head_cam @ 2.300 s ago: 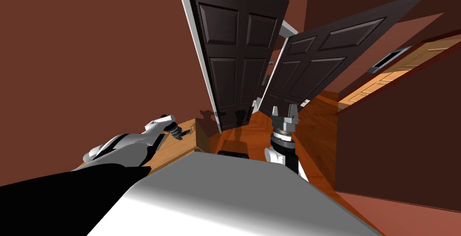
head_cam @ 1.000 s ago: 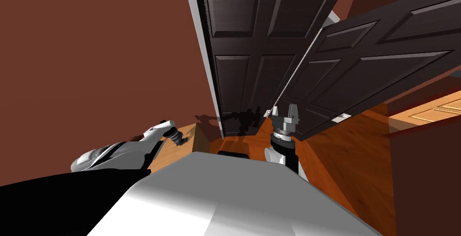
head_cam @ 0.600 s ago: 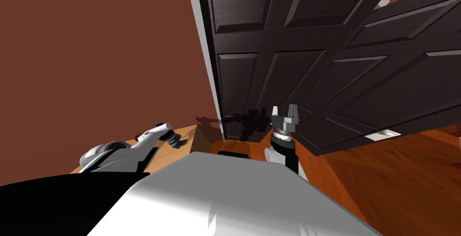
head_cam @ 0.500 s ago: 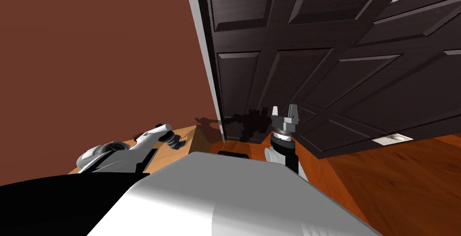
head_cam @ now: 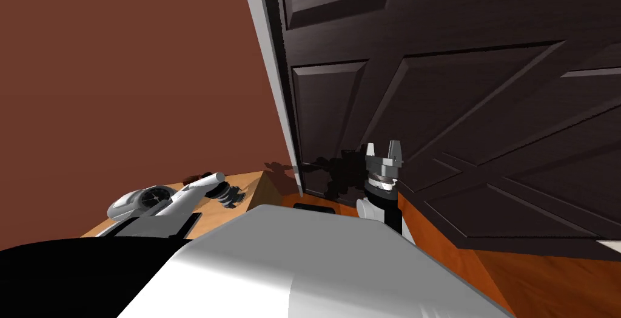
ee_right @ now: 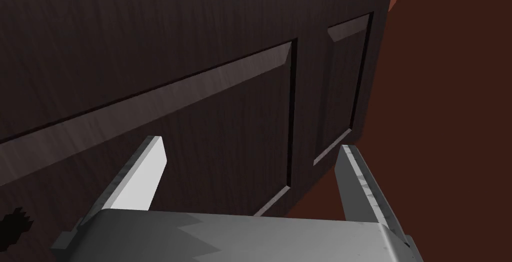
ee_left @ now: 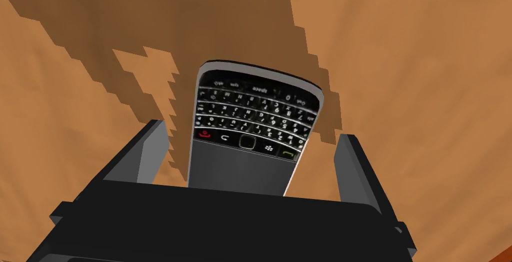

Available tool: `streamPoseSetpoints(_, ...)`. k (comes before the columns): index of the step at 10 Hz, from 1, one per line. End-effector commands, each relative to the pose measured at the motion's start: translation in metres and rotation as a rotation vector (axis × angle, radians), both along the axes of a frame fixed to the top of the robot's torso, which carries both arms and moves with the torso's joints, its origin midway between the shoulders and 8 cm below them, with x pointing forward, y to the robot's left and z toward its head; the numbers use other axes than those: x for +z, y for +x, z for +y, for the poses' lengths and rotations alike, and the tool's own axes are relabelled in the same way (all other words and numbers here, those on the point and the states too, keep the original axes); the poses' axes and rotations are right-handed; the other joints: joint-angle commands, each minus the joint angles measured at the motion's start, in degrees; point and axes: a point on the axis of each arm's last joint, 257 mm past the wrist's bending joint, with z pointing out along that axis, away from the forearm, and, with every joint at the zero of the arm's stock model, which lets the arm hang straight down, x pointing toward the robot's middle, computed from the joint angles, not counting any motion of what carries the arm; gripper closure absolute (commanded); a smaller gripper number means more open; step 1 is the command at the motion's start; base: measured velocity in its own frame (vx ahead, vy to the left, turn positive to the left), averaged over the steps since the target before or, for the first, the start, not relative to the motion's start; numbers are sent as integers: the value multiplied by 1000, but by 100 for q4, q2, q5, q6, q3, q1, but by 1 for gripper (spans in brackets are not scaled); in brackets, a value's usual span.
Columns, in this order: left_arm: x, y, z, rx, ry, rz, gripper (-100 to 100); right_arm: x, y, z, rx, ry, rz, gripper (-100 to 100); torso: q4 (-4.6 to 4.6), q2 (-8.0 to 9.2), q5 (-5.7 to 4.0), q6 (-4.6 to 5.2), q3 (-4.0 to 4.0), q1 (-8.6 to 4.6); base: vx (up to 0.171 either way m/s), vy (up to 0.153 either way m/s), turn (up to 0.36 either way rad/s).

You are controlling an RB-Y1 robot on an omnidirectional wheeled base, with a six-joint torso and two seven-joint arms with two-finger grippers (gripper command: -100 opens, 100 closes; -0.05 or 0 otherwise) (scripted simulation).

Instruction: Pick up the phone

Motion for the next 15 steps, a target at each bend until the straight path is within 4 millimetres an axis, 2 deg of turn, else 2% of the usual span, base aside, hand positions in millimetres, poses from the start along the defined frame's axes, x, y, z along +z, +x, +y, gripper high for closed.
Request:
streamPoseSetpoints(1, -1, -11, 1, -25, 0, 8, -100, 0, 0, 0, 0, 0, 0, 0, 0, 0, 0, 0, 0, 0, 169, -111, 155)
streamPoseSetpoints(2, 0, -5, 0, -18, 0, 3, -100, 0, 0, 0, 0, 0, 0, 0, 1, 6, 0, 7, 2, 10, 64, -40, 18)
streamPoseSetpoints(3, 0, -6, 0, -21, 0, 4, 100, 0, 0, 0, 0, 0, 0, 0, 6, 33, 5, 8, 17, 34, 11, -10, 7)
streamPoseSetpoints(7, -1, -6, 0, -22, -1, 5, 100, 0, 0, 0, 0, 0, 0, 0, 15, 64, 15, 7, 37, 63, 1, -1, -2)
streamPoseSetpoints(8, -1, -6, 0, -21, -1, 5, 0, 0, 0, 0, 0, 0, 0, 0, 15, 65, 15, 8, 37, 64, 0, 0, 0)
streamPoseSetpoints(9, 0, 0, 0, 10, 1, 7, 100, 0, 0, 0, 0, 0, 0, 0, 16, 65, 15, 9, 37, 64, -123, 51, -285)
streamPoseSetpoints(11, 1, 10, -2, 44, 1, 5, 100, 0, 0, 0, 0, 0, -1, 0, 31, 136, 23, 17, 77, 106, -230, 133, -250)
streamPoseSetpoints(15, 7, 42, -8, 144, 1, 4, 100, 0, 0, 0, 0, 0, 0, 0, 31, 133, 23, 2, 77, 102, -188, 91, -212)
